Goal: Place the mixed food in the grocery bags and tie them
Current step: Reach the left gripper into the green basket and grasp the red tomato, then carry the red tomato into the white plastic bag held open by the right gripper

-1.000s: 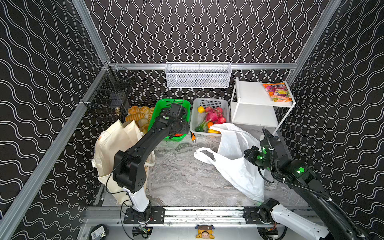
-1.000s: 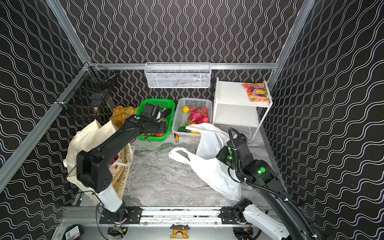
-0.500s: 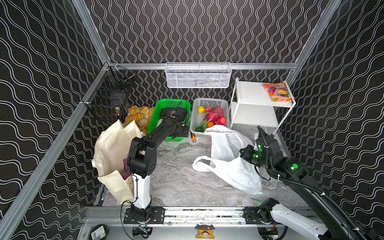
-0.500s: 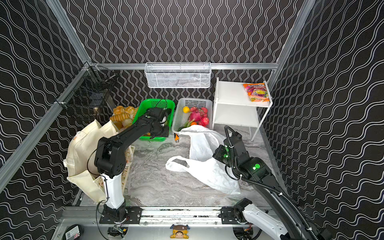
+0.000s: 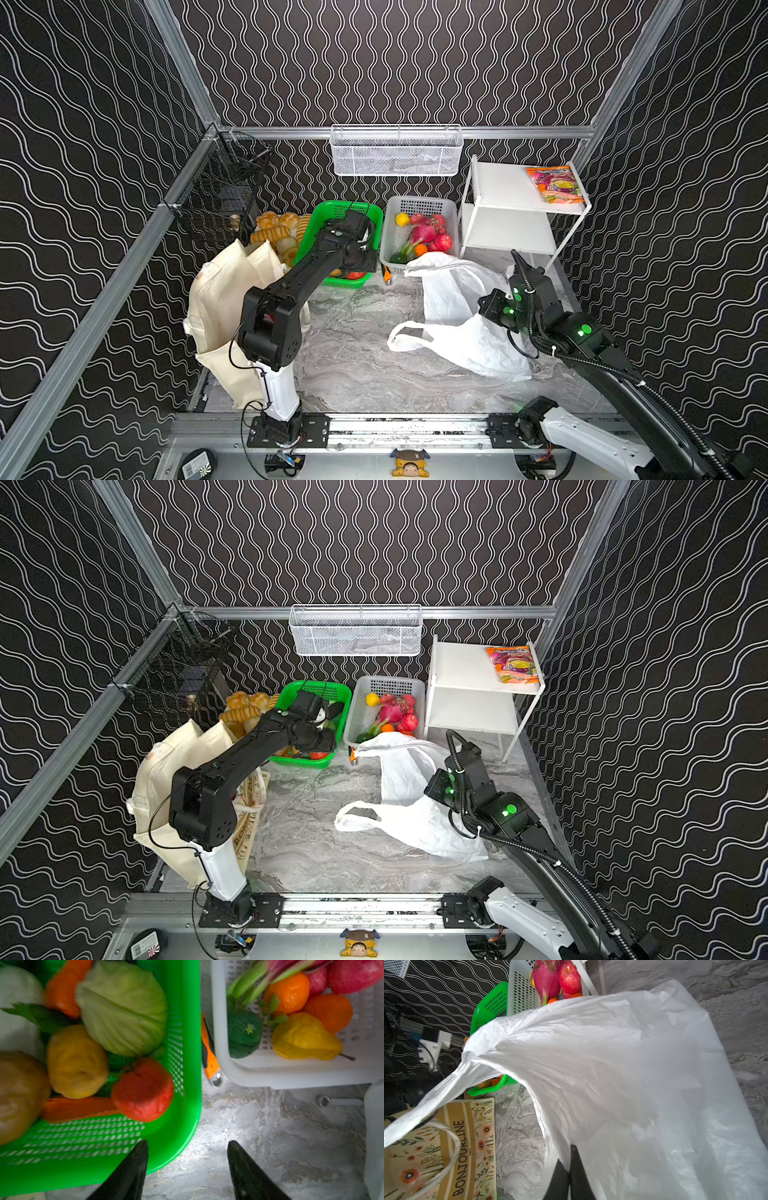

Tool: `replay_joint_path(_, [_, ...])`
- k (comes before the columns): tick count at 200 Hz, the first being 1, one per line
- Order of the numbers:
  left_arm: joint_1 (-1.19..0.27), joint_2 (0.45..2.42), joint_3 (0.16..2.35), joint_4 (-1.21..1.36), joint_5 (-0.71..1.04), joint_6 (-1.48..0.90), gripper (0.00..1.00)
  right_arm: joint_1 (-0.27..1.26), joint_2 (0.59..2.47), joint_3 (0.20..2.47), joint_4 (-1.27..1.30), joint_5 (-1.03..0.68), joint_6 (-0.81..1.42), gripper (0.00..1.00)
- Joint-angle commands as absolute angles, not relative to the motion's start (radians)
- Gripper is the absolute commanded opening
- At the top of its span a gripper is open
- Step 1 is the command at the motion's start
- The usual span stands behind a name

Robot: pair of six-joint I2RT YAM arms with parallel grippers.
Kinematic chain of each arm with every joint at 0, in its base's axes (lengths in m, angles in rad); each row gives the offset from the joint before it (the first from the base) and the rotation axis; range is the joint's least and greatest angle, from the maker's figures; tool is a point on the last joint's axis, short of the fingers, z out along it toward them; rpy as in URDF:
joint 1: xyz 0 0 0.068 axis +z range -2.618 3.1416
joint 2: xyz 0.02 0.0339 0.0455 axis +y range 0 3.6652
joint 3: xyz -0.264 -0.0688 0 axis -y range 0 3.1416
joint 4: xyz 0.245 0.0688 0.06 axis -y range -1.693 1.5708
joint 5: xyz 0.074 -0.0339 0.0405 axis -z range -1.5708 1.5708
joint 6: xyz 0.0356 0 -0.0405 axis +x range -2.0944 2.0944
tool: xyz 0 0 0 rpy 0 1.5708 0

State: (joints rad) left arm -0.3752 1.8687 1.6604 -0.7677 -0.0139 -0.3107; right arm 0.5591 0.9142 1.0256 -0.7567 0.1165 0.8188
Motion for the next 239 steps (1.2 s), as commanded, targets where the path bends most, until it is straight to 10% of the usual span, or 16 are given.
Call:
replay_joint_path(1, [-0.324,1.92,1.706,-0.793,-0.085,-0.277,0.65,0.559,0.926,1.037,-0.71,0.091,0.816,0.0])
replay_joint_path(171, [-0.305,2.191,1.883,-0.937,-0.05,-0.21,0.74,0.559,0.937,1.032,-0.673,0.048,0.816,0.0])
replay_joint_path(239, [-0.307,2.028,1.802,-0.892,-0.012,-0.178,0.55,0.558,0.931,1.022,-0.654,0.047,0.822,0.0])
